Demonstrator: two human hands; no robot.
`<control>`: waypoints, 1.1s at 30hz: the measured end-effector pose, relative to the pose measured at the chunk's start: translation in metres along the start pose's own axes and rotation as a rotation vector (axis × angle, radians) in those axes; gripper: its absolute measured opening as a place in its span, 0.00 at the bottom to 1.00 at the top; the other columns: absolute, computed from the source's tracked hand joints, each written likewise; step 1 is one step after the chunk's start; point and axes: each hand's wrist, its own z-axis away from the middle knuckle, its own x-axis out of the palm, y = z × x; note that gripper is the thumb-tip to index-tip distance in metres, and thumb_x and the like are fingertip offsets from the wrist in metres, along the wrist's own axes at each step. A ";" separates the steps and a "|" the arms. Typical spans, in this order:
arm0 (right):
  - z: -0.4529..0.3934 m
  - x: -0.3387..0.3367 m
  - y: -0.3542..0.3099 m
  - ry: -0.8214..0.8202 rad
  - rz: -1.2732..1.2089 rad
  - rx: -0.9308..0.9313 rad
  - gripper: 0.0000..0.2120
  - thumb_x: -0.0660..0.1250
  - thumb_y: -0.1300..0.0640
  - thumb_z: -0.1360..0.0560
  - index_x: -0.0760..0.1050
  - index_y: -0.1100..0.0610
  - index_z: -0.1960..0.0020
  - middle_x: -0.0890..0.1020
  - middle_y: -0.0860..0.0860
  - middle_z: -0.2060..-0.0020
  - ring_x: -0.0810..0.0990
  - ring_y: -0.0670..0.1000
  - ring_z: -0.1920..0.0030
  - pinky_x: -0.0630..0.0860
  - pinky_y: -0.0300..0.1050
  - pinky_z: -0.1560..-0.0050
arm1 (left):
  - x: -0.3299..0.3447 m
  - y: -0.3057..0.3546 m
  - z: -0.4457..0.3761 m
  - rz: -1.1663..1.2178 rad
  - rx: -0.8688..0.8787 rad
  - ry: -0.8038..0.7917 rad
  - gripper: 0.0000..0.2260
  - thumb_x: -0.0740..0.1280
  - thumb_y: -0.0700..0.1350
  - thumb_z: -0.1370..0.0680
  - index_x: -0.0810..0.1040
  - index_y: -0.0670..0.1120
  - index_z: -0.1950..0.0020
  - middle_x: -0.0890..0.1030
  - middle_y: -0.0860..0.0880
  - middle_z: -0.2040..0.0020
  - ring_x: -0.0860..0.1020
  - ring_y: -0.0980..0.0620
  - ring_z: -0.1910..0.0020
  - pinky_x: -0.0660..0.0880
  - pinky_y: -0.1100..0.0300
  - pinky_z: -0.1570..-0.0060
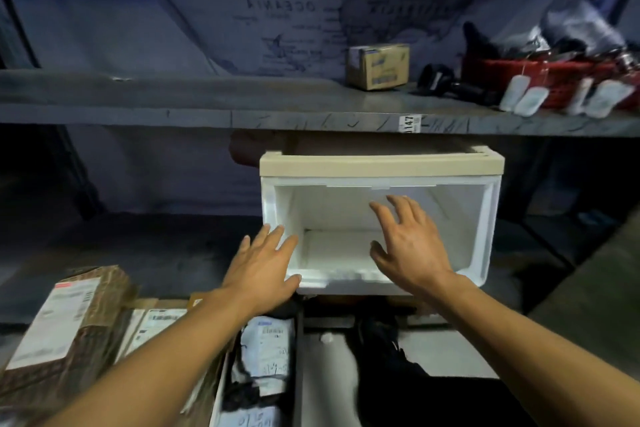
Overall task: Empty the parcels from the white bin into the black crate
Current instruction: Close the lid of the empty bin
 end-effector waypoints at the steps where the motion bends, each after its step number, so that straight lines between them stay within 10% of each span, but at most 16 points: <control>1: -0.005 0.000 0.009 0.050 0.038 -0.010 0.31 0.68 0.50 0.24 0.63 0.54 0.24 0.65 0.60 0.24 0.64 0.63 0.26 0.67 0.60 0.31 | 0.000 0.007 -0.007 -0.005 0.011 0.002 0.33 0.60 0.58 0.18 0.50 0.52 0.17 0.50 0.47 0.17 0.46 0.45 0.18 0.48 0.46 0.21; 14: -0.076 0.012 0.055 0.404 0.266 -0.132 0.15 0.71 0.69 0.31 0.77 0.58 0.46 0.77 0.56 0.54 0.74 0.60 0.58 0.66 0.50 0.61 | 0.001 0.040 -0.069 0.394 -0.091 0.155 0.26 0.65 0.53 0.19 0.65 0.48 0.23 0.69 0.48 0.25 0.69 0.48 0.28 0.69 0.55 0.33; 24: -0.035 0.007 0.057 0.497 0.166 -0.246 0.15 0.72 0.71 0.31 0.77 0.61 0.46 0.81 0.59 0.47 0.78 0.62 0.50 0.73 0.52 0.56 | -0.008 -0.006 -0.056 1.393 -0.655 0.345 0.12 0.62 0.38 0.18 0.78 0.39 0.36 0.82 0.41 0.45 0.83 0.45 0.49 0.79 0.50 0.43; 33: 0.014 0.004 0.052 0.520 0.122 -0.338 0.12 0.72 0.68 0.27 0.80 0.61 0.45 0.83 0.58 0.41 0.82 0.62 0.46 0.78 0.56 0.50 | -0.037 -0.028 -0.027 2.000 -0.669 0.202 0.18 0.59 0.53 0.15 0.78 0.38 0.42 0.84 0.37 0.45 0.84 0.40 0.47 0.80 0.48 0.50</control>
